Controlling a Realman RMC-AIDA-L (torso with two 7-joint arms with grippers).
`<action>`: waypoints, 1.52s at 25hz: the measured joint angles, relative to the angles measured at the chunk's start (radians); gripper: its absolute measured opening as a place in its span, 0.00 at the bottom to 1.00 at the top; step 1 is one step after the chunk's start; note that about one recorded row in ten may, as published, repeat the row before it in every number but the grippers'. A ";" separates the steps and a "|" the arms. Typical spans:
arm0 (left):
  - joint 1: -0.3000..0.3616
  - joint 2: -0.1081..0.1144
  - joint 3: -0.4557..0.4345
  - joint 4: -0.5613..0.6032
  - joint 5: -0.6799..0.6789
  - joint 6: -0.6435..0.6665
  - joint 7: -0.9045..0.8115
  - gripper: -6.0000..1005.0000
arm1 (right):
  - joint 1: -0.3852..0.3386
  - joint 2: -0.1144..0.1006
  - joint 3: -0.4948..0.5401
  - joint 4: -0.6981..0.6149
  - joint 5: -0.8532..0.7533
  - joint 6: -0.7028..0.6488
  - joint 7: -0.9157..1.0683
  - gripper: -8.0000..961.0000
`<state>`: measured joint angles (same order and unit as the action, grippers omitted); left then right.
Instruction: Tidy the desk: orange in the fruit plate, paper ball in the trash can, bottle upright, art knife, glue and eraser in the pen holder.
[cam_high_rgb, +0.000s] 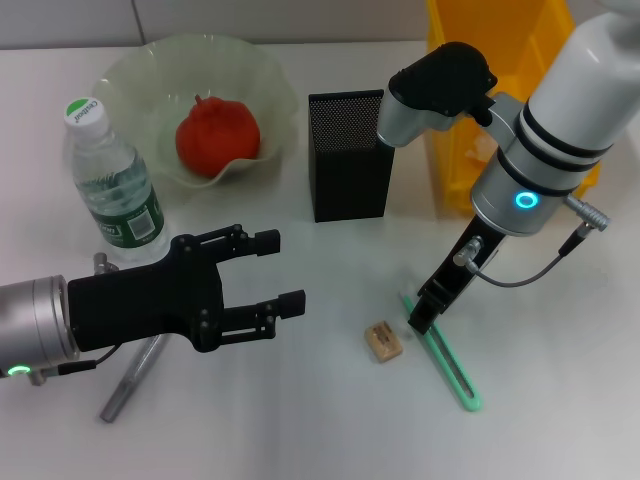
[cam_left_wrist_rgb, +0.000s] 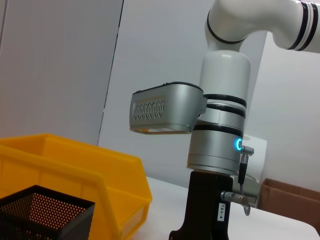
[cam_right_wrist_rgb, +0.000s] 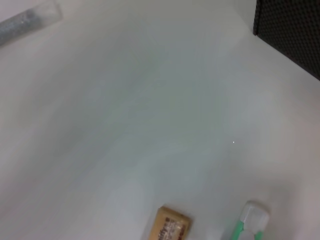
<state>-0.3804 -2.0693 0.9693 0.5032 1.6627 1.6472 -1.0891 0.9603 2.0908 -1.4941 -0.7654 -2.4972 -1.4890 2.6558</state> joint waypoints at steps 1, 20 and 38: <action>0.000 0.000 0.000 0.000 0.000 0.000 0.000 0.77 | 0.000 0.000 0.000 0.000 0.000 0.000 -0.001 0.50; 0.000 0.000 -0.003 0.000 -0.001 0.000 0.000 0.77 | 0.002 0.002 -0.036 -0.006 0.012 0.007 -0.002 0.36; 0.000 0.000 -0.002 0.000 -0.003 -0.010 0.000 0.77 | 0.003 0.002 -0.040 0.000 0.014 0.021 -0.002 0.31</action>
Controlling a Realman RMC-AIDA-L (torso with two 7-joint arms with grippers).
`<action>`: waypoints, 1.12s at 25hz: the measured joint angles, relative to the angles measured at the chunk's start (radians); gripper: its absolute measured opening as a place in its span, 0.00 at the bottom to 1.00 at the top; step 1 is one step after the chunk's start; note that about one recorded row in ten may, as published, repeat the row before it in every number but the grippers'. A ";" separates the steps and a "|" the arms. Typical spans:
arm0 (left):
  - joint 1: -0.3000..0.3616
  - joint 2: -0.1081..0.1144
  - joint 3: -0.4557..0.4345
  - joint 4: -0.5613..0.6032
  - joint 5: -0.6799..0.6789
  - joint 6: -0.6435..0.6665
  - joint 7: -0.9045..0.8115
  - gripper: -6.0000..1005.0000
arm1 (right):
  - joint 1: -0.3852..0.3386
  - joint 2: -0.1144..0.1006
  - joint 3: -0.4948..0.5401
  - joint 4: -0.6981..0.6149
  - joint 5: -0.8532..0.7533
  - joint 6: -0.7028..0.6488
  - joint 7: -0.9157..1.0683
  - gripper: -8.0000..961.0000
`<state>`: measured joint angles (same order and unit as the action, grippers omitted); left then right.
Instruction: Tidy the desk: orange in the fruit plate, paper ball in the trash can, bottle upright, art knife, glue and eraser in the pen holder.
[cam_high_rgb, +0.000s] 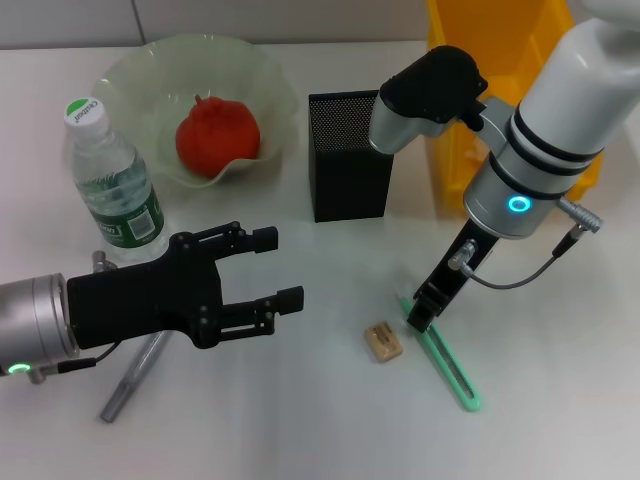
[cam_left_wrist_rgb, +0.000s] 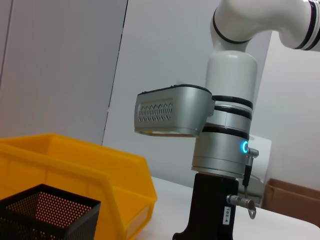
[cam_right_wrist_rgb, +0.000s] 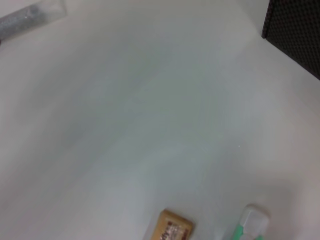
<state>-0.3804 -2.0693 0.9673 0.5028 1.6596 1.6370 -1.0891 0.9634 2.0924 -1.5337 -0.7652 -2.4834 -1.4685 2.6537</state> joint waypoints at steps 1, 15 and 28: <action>0.000 0.000 0.000 -0.002 0.000 0.000 0.000 0.77 | 0.000 0.000 -0.005 0.000 0.000 0.001 0.000 0.31; -0.002 0.000 -0.001 -0.007 -0.001 -0.002 0.001 0.77 | 0.002 0.000 -0.011 0.001 0.014 0.002 0.000 0.30; -0.003 0.000 -0.001 -0.007 -0.001 -0.011 0.003 0.77 | 0.006 0.000 -0.024 0.010 0.017 0.018 0.000 0.30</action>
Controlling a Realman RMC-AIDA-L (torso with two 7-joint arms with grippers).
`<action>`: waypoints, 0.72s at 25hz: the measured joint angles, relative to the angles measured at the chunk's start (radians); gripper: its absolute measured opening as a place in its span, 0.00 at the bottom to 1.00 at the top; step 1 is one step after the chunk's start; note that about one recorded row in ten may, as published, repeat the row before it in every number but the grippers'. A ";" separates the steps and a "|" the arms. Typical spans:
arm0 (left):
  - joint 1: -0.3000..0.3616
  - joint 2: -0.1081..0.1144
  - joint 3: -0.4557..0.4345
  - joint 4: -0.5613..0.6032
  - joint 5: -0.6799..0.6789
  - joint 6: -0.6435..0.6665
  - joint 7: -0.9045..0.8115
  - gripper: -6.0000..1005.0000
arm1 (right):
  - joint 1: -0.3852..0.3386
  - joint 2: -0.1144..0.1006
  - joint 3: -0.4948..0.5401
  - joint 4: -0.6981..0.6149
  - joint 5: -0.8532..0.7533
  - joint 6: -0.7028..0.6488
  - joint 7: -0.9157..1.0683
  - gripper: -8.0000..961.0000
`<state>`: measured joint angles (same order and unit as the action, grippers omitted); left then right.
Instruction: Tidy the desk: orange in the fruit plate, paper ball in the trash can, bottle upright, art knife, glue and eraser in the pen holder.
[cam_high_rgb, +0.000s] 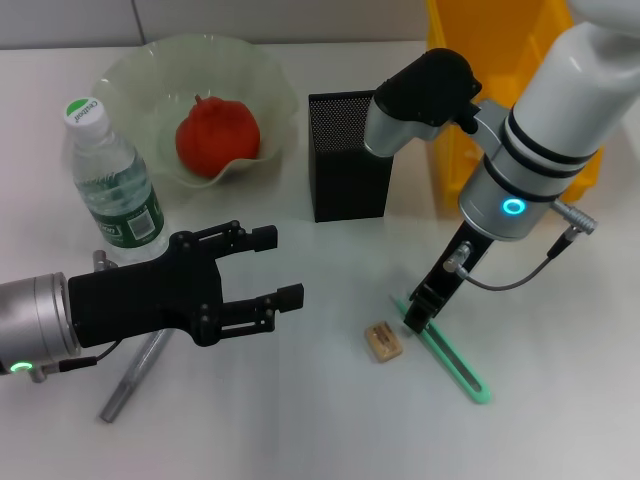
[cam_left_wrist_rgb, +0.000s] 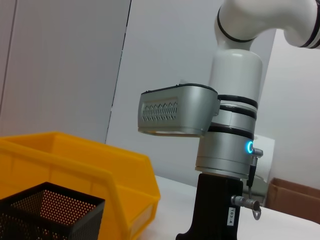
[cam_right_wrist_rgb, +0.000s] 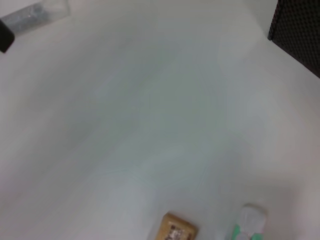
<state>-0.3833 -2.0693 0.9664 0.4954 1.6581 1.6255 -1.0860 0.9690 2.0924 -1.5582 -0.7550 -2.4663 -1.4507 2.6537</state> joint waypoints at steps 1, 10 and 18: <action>0.000 0.000 0.000 0.000 0.000 0.000 0.000 0.77 | 0.000 0.000 -0.004 0.001 0.003 0.003 0.000 0.30; 0.000 0.000 0.000 0.000 0.000 -0.002 0.000 0.77 | 0.000 0.000 -0.012 0.004 0.014 0.007 0.000 0.29; 0.000 0.000 0.000 -0.001 0.000 -0.009 0.012 0.77 | 0.001 0.000 -0.013 0.003 0.020 0.007 -0.010 0.29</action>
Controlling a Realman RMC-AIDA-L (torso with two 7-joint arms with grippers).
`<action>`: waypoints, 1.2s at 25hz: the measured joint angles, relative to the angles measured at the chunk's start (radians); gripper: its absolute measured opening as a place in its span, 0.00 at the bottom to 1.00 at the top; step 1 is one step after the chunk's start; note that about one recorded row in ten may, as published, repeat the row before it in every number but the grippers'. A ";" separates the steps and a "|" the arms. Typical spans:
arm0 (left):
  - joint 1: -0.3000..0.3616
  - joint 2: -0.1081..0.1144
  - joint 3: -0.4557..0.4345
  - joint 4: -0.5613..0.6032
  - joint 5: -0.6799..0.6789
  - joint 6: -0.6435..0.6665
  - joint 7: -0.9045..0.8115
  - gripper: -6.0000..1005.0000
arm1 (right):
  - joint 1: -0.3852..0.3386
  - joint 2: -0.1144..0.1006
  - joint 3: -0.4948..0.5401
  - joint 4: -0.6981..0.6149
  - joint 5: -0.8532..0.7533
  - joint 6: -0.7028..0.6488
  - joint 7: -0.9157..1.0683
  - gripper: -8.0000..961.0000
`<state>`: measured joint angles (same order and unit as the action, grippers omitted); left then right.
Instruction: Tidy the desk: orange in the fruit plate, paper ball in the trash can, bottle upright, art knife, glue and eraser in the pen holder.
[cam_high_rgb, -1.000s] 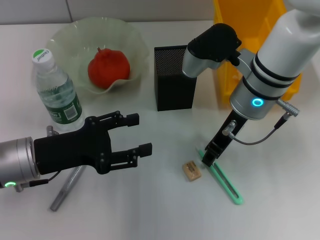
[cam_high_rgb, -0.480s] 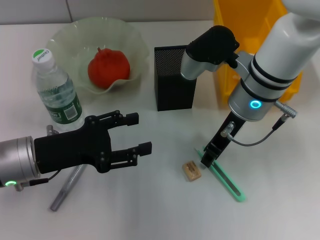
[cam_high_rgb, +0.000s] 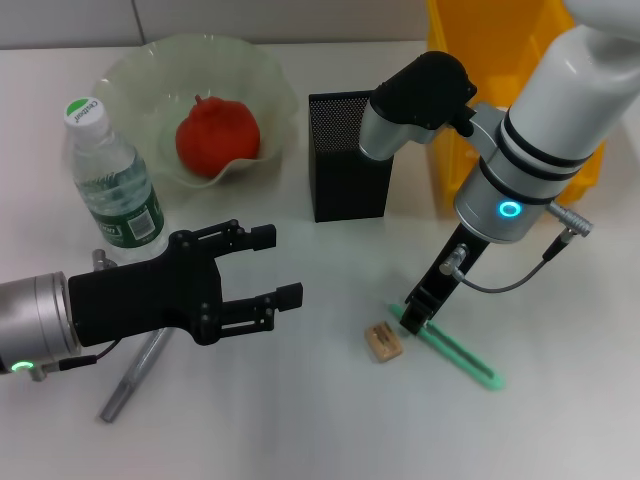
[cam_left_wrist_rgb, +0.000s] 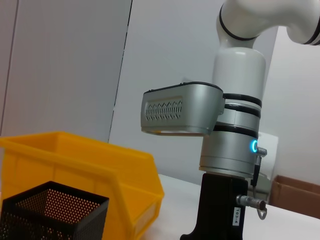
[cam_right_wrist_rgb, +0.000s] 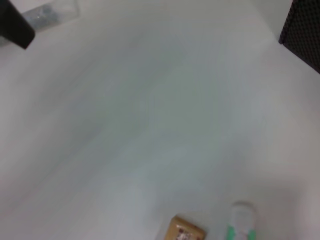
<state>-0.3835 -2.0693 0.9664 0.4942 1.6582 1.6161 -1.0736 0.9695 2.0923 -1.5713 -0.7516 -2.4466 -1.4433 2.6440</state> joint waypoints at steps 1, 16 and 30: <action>0.000 0.000 0.000 0.000 0.000 -0.001 0.000 0.77 | 0.000 0.000 0.000 0.000 0.000 0.000 0.000 0.29; -0.002 0.000 0.000 0.000 -0.001 -0.006 0.000 0.77 | 0.002 0.000 -0.001 0.009 0.000 0.001 -0.002 0.24; -0.003 0.000 0.000 -0.002 -0.002 -0.007 0.000 0.77 | 0.003 -0.001 -0.057 0.010 0.017 0.022 -0.003 0.24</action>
<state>-0.3866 -2.0693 0.9664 0.4924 1.6566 1.6088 -1.0738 0.9730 2.0916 -1.6279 -0.7418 -2.4293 -1.4210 2.6414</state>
